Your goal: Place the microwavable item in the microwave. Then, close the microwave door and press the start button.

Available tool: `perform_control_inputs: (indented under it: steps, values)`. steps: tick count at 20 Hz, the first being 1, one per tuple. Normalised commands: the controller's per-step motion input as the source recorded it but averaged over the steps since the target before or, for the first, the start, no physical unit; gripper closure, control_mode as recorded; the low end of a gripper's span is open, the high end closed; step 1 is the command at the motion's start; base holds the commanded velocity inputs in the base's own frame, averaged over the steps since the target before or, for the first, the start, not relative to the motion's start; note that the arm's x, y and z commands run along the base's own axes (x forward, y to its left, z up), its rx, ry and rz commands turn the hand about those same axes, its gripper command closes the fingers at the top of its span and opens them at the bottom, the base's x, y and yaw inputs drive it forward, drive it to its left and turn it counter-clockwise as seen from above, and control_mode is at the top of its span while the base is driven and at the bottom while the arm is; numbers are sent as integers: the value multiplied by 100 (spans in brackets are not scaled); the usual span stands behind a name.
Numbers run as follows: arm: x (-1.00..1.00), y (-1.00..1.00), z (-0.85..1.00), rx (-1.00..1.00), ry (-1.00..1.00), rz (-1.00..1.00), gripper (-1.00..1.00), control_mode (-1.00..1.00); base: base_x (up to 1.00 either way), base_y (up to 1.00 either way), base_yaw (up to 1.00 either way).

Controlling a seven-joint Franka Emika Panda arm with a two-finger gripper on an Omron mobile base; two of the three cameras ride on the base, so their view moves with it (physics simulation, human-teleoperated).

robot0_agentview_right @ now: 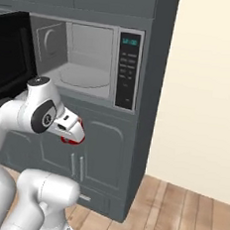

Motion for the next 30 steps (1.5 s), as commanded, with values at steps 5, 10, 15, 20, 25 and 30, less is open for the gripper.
perform_control_inputs:
  steps: [5, 10, 15, 20, 25, 30]
  values:
    - [0, 0, 0, 0, 0, 0, 100, 100, 41, -16, 32]
    - [0, 0, 0, 0, 0, 0, 100, 100, 8, -5, 3]
    - [0, 0, 0, 0, 0, 0, 100, 100, 0, 0, 0]
    - [0, 0, 0, 0, 0, 0, 100, 100, 0, 0, 0]
    - [4, 9, 3, 0, -7, 0, 100, -100, 0, 0, 0]
    - [69, 33, 44, 0, -24, 0, 100, -100, 0, 0, 0]
